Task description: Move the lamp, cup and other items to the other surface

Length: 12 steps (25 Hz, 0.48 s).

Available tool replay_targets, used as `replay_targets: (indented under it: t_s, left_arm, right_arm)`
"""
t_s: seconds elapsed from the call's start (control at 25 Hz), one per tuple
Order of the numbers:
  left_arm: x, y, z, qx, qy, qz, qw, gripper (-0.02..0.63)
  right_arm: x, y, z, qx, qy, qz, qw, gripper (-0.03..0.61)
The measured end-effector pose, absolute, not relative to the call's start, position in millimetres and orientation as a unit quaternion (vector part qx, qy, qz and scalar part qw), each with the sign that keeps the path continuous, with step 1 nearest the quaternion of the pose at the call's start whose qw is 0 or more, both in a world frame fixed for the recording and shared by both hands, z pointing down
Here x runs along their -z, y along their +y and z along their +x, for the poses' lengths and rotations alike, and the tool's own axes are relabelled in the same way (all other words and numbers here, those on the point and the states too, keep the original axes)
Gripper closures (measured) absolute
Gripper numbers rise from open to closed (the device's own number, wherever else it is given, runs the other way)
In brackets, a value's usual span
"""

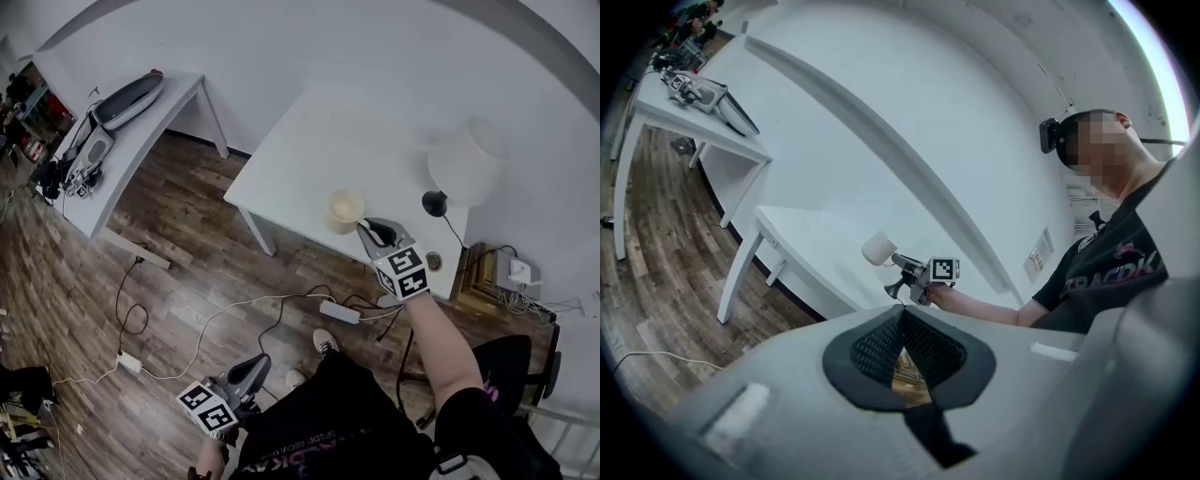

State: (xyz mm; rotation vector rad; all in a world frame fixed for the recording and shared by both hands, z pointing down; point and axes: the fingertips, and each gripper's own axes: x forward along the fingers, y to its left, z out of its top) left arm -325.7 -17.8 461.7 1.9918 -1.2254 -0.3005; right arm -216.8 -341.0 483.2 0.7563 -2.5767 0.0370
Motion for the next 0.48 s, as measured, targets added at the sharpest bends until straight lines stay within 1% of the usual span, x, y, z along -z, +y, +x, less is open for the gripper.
replay_targets:
  t_s: [0.48]
  left_arm:
    - [-459.0, 14.6, -295.8, 0.093, -0.397, 0.831, 0.378, 0.621]
  right_arm:
    - [-462.6, -253.0, -155.8, -0.028, -0.919, 0.338, 0.203, 0.525]
